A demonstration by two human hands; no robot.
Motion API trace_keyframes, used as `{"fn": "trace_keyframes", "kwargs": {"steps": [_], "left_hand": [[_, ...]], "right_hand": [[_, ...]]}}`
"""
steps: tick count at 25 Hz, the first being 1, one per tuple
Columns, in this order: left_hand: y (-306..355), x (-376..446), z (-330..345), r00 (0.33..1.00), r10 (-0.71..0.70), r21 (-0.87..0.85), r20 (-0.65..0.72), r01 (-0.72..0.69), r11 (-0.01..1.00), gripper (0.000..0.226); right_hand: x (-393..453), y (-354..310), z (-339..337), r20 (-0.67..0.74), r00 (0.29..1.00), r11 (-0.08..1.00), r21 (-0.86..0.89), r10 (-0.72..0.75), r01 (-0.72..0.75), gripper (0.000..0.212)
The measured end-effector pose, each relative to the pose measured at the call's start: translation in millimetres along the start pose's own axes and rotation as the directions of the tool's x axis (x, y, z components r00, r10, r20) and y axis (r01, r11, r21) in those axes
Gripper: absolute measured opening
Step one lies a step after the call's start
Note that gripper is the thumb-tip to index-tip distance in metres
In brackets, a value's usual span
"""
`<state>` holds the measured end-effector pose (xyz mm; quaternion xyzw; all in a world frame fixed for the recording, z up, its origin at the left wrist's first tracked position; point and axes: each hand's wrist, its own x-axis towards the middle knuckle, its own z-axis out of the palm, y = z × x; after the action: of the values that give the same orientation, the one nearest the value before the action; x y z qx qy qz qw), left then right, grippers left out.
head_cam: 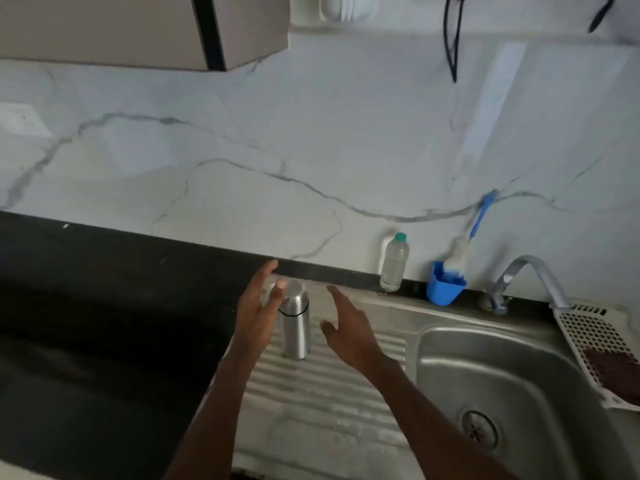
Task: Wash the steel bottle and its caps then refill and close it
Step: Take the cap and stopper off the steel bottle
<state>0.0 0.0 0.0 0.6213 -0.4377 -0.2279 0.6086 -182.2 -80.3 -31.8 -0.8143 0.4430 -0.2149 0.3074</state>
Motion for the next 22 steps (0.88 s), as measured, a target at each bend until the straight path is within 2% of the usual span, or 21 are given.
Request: {"fn": "trace_keyframes", "kwargs": {"steps": [1,4,10,12,16,19,22], "left_hand": [[-5,-1,1,0.998,-0.019,-0.007,0.054,0.020,1.000,0.068],[-25,-4,1,0.981,-0.063,0.120,0.185,0.041,0.992,0.074],[-32,3,12,1.000,-0.001,0.143,0.021,-0.002,0.990,0.066],[-20,6,20,0.999,-0.038,0.090,-0.015,0.039,0.995,0.064],[14,18,38,0.998,-0.062,-0.169,0.017,0.064,0.984,0.063],[43,13,61,0.988,-0.093,-0.265,0.127,0.124,0.956,0.055],[68,5,84,0.953,-0.118,-0.385,0.280,0.224,0.895,0.059]], "right_hand": [[1,0,10,0.067,0.996,0.997,0.063,0.050,-0.054,0.077],[2,-3,37,0.202,0.976,0.978,0.171,0.085,-0.121,0.080],[7,8,60,0.179,0.977,0.951,0.263,0.117,-0.162,0.080],[7,6,50,0.178,0.978,0.920,0.354,0.112,-0.170,0.076],[-4,-6,9,0.138,0.985,0.833,0.530,0.104,-0.162,0.074],[-17,-9,-33,0.126,0.988,0.809,0.569,0.088,-0.144,0.060],[-41,-8,-76,0.210,0.977,0.753,0.636,0.041,-0.168,0.042]]}}
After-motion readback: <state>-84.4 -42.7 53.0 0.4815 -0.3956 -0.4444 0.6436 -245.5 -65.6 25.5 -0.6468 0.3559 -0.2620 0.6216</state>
